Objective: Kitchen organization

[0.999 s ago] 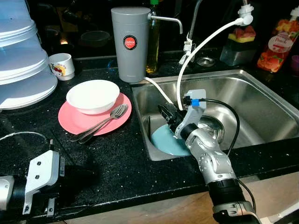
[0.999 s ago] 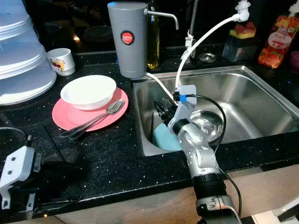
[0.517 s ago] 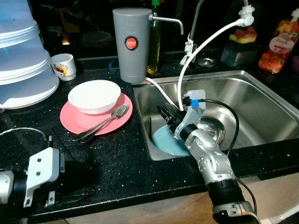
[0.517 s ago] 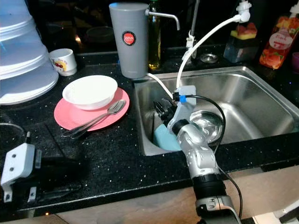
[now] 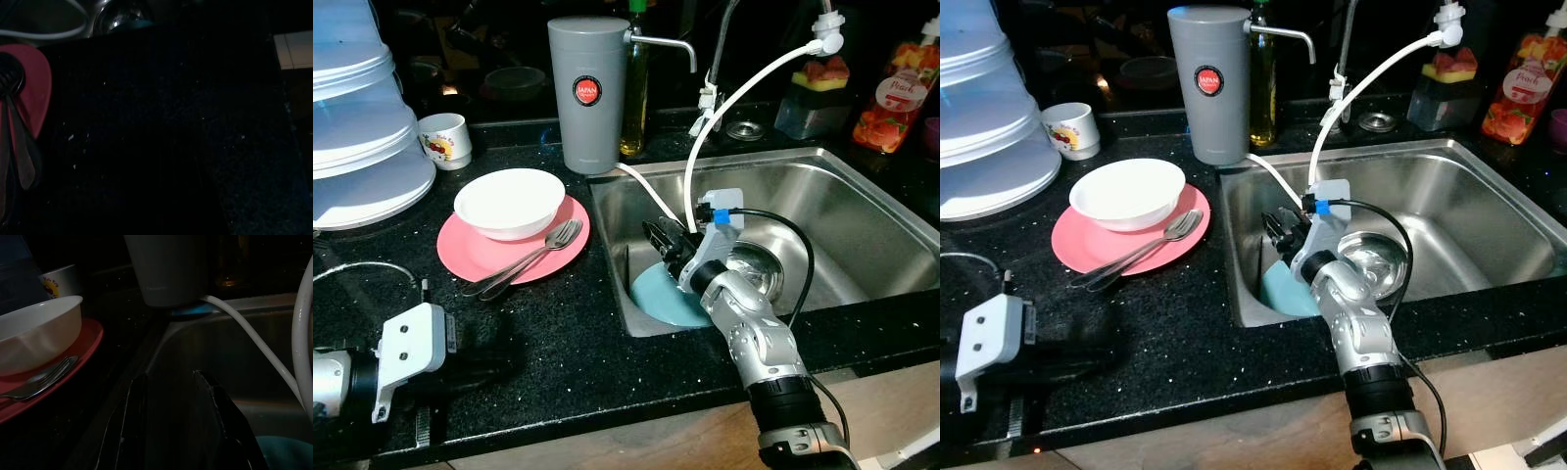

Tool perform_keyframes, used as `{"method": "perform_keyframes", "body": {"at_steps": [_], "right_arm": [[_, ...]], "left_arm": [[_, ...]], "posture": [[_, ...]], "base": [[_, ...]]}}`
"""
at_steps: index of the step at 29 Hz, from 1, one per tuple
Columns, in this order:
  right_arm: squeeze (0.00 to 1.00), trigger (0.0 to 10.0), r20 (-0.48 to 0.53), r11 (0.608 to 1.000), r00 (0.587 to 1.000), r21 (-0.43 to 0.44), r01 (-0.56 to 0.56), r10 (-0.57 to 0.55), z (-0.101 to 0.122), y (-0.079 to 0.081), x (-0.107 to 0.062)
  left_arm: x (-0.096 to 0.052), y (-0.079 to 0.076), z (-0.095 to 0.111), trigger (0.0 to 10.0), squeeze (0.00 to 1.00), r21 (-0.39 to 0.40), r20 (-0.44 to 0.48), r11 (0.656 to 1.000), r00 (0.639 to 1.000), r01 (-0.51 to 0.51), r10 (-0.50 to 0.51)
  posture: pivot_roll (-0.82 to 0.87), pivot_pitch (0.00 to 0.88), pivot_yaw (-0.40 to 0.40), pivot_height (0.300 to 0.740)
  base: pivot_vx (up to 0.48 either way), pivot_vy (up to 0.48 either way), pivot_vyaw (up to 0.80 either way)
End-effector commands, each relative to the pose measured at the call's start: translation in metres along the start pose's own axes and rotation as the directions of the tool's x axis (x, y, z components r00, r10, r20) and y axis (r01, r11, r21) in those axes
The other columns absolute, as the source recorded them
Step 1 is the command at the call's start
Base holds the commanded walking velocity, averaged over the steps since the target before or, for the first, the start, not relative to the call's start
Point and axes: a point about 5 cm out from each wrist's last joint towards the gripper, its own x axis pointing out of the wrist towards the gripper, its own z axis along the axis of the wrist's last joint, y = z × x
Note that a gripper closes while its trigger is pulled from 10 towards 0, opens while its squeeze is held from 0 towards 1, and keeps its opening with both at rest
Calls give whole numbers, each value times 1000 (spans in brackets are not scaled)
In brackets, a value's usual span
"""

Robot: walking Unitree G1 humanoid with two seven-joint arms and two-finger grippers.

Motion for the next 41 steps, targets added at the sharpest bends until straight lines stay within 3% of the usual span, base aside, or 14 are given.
{"method": "perform_keyframes", "body": {"at_steps": [1,12,14,23,30,33,34,35,36,37,38,41], "right_arm": [[0,10000,-30,1000,1000,10,2,-2,-4,-1,-1],[0,10000,-27,1000,1000,7,10,-10,-3,-1,0],[0,10000,-24,1000,1000,8,11,-11,-3,-1,0],[0,10000,-18,1000,1000,12,12,-11,-2,-1,0],[0,10000,-19,1000,1000,12,10,-10,-2,0,1],[0,10000,-18,1000,1000,12,10,-10,-2,0,1],[0,10000,-18,1000,1000,12,12,-12,-1,-1,0],[0,10000,-18,1000,1000,12,12,-12,-1,-1,0],[0,10000,-19,1000,1000,11,18,-17,-2,-2,-1],[0,10000,-19,1000,1000,11,18,-17,-2,-2,-1],[0,10000,-20,1000,1000,12,20,-19,-2,-2,-2],[0,10000,-22,1000,1000,16,21,-20,-3,-2,-3]], "left_arm": [[7,-10,-20,0,0,-85,-63,996,997,35,-40],[12,2,-12,0,0,3,10,999,999,-43,43],[15,7,5,0,0,-4,94,998,993,-67,67],[20,27,47,0,0,53,298,984,943,-170,147],[23,35,56,0,0,66,330,977,928,-205,172],[24,32,54,0,0,94,271,983,954,-158,127],[22,29,51,6510,71,81,208,989,972,-126,107],[22,29,51,6510,71,81,208,989,972,-126,107],[15,26,41,10000,831,29,87,993,990,-118,115],[15,26,41,10000,831,29,87,993,990,-118,115],[10,25,39,10000,1000,0,63,992,990,-130,130],[-3,20,37,10000,1000,-73,57,984,984,-162,166]], "posture": [[64,85,17,740],[62,80,17,740],[61,74,18,740],[62,64,19,740],[61,65,20,740],[55,70,27,740],[56,72,30,740],[56,72,30,740],[57,75,35,740],[57,75,35,740],[57,75,35,740],[67,79,32,740]], "base": [[0,0,0],[0,0,0],[0,0,0],[0,0,0],[0,0,0],[0,0,0],[0,0,0],[0,0,0],[0,0,0],[0,0,0],[0,0,0],[0,0,0]]}}
